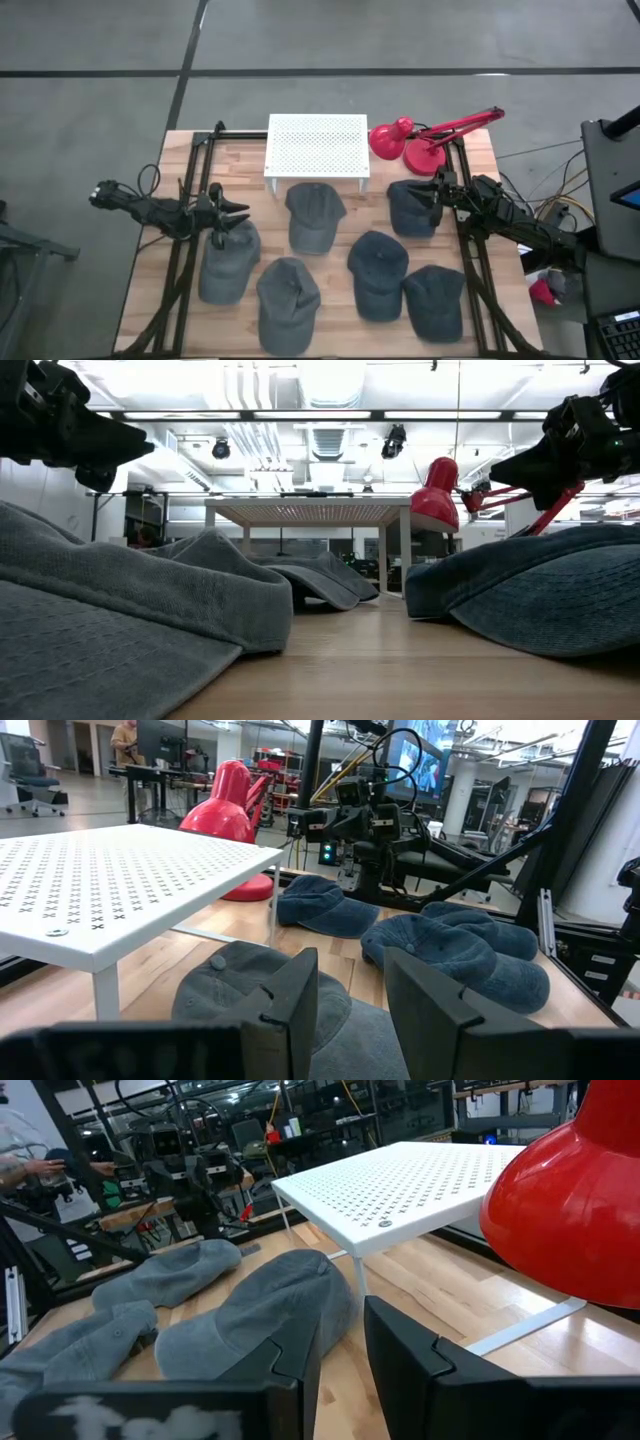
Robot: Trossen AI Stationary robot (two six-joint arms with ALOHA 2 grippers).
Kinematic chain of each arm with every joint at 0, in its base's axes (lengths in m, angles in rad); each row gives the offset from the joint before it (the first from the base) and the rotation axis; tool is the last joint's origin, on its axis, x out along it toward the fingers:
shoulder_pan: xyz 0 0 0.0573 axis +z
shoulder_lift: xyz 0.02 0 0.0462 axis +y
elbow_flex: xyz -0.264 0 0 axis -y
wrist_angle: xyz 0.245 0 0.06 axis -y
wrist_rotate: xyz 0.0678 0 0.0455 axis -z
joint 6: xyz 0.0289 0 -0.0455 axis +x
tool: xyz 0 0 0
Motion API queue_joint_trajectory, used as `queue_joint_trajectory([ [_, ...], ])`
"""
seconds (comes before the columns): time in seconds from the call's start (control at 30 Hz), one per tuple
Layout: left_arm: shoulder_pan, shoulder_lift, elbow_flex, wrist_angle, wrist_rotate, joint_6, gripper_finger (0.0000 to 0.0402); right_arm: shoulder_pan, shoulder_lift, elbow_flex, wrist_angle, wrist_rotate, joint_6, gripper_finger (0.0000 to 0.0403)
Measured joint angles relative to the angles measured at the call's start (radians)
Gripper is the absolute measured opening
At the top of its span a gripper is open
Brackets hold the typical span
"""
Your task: Pick & Place hat
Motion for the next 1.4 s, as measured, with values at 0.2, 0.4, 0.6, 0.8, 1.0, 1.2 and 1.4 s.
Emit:
queue_joint_trajectory([
  [0.2, 0.0, 0.0, 0.0, 0.0, 0.0, 0.0, 0.0122, 0.0, 0.0, 0.0, 0.005, -0.056, 0.265, 0.0087],
  [0.4, 0.0, 0.0, 0.0, 0.0, 0.0, 0.0, 0.0122, 0.0, 0.0, 0.003, 0.005, -0.115, 0.288, 0.0078],
  [0.6, 0.0, 0.0, 0.0, 0.0, -0.003, 0.01, 0.0122, 0.0, 0.0, 0.003, 0.007, -0.114, 0.288, 0.0061],
  [0.8, 0.0, 0.0, 0.0, 0.0, -0.016, 0.032, 0.0122, 0.0, -0.001, 0.029, -0.066, -0.112, 0.341, 0.0043],
  [1.0, 0.0, 0.0, 0.0, 0.002, -0.016, 0.031, 0.0122, 0.0, 0.044, 0.236, -0.418, -0.075, 0.311, 0.0022],
  [1.2, 0.0, 0.0, 0.0, 0.004, -0.028, 0.038, 0.0122, 0.0, 0.17, 0.468, -0.744, -0.046, 0.274, 0.0011],
  [1.4, 0.001, 0.0, 0.0, 0.005, -0.031, 0.035, 0.0122, 0.0, 0.35, 0.598, -0.977, -0.032, 0.238, 0.0013],
])
